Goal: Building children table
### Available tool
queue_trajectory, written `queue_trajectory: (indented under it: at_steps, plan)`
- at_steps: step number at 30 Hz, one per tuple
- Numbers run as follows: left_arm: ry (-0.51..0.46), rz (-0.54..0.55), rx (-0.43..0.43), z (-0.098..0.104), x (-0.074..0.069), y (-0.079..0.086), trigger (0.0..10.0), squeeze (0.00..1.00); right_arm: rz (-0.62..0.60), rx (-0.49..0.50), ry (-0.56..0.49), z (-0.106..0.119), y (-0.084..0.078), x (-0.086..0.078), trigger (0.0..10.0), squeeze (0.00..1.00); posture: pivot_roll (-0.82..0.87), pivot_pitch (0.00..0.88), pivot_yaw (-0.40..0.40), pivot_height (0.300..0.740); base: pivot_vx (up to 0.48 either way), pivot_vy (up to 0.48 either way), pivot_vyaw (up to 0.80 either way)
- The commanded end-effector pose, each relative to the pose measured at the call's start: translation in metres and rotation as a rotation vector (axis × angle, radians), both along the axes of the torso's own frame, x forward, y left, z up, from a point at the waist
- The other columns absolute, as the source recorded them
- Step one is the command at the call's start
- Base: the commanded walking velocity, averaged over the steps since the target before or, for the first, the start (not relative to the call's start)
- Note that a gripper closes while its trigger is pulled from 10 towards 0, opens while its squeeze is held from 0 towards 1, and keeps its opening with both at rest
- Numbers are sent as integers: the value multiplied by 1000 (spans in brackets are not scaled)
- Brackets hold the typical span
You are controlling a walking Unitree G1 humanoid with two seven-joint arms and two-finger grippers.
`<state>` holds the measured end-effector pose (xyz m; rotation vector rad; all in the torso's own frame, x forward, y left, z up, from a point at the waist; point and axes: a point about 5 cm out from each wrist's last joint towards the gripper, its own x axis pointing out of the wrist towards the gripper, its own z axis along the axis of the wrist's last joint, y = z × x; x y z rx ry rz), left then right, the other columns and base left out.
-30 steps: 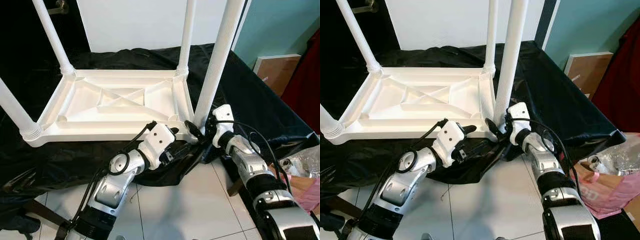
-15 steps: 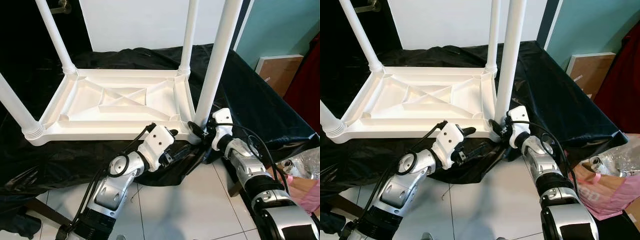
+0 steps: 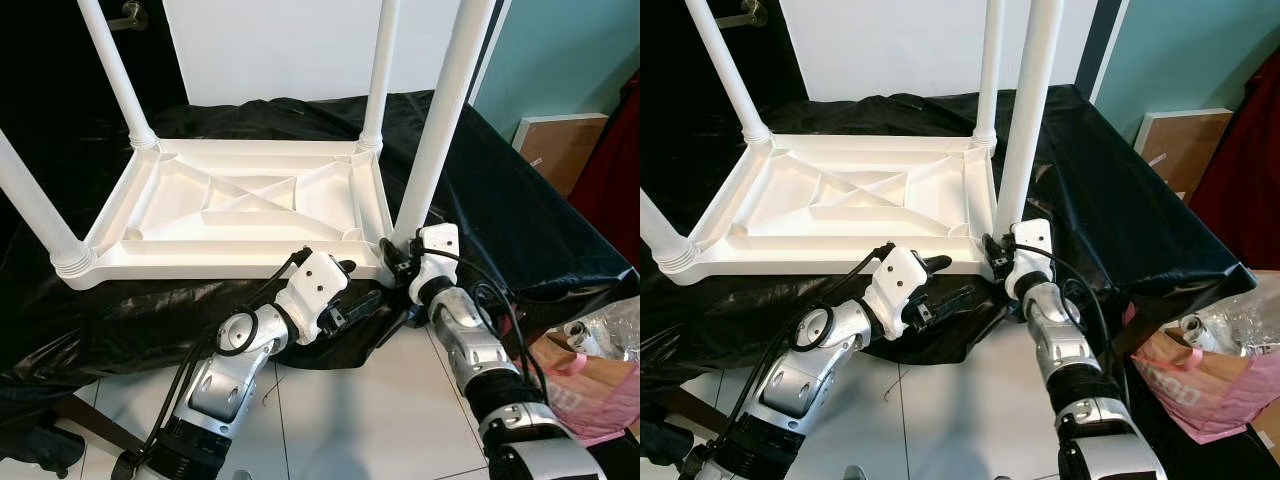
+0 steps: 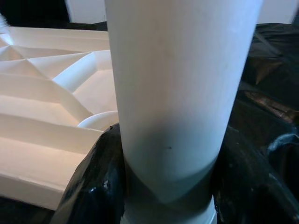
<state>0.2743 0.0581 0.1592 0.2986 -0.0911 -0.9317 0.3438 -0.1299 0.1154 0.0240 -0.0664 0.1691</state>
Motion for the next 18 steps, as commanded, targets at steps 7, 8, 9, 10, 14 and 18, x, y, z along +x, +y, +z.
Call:
queue_trajectory:
  at_steps: [7,8,9,10,14,18]
  plan:
    - [-4,28,-3,0,-1,-1,10000,0,-193,44,73,-17,1,-10,10000,0,-4,42,-34,740,0,0,0]
    - [-4,28,-2,0,0,-1,10000,0,-185,40,70,-16,2,-10,10000,0,-11,44,-31,740,0,0,0]
    - [-4,28,-2,0,0,-1,10000,0,-185,40,70,-16,2,-10,10000,0,-11,44,-31,740,0,0,0]
    - [-4,27,-1,0,0,-1,10000,0,-179,36,68,-15,2,-10,10000,0,-12,45,-31,740,0,0,0]
    - [-5,27,-3,1,1,-2,10000,0,-162,15,47,-11,0,-9,10000,0,-14,48,-30,740,0,0,0]
    - [-6,26,-5,1,1,-3,10000,0,-127,-1,25,-7,0,-8,10000,0,-20,50,-28,740,0,0,0]
